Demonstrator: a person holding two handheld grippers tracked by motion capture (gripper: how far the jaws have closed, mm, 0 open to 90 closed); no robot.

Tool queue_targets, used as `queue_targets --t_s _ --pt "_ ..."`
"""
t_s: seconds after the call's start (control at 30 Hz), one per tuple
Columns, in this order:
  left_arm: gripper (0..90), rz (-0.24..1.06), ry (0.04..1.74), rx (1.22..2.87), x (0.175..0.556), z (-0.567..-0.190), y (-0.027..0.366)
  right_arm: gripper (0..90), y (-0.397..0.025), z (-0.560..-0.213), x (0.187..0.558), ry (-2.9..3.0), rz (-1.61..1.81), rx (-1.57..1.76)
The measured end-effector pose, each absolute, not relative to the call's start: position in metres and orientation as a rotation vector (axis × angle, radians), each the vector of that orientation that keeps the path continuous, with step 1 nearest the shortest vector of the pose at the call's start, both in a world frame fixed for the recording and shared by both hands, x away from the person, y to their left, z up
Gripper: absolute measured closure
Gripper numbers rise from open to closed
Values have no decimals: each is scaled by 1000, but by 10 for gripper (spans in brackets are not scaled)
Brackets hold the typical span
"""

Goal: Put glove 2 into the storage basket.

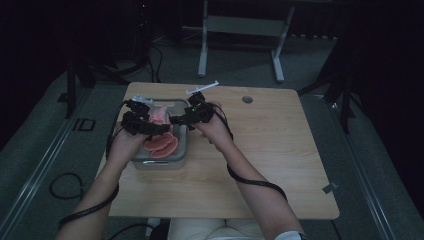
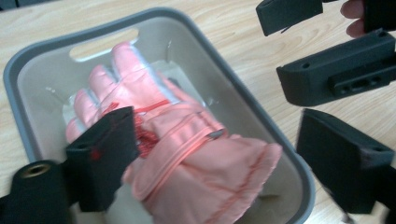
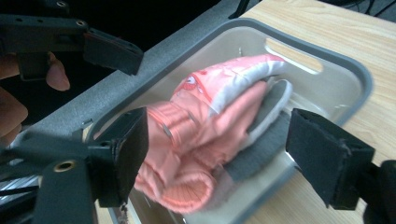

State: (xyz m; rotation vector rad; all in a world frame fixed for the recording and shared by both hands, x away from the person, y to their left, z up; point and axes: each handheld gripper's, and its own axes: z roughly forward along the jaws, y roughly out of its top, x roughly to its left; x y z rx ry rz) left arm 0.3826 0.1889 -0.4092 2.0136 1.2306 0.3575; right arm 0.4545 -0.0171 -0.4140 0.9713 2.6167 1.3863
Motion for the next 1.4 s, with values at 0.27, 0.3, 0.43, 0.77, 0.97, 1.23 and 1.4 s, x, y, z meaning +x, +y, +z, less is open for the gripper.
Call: queue_targets --t_s 0.27,0.3,0.43,0.77,0.97,1.23,1.4 --pt "15 329 1128 2049 372 -408 162 156 -50 -422 450 2600 1343 944" --pt "15 315 1118 2040 371 -408 159 156 -53 -423 450 2599 1344 953" --pt "15 320 1054 2053 365 -408 142 156 -67 -428 449 2591 1322 975" --pt "15 333 949 2076 348 -416 104 155 -97 -439 442 2560 1266 949" --pt "15 312 878 2112 340 -428 82 147 -116 -455 440 2555 1254 960" --pt "15 325 819 2147 333 -444 59 145 -136 -473 433 2534 1232 952" --pt "15 342 781 2168 328 -451 48 143 -143 -482 431 2534 1204 952"
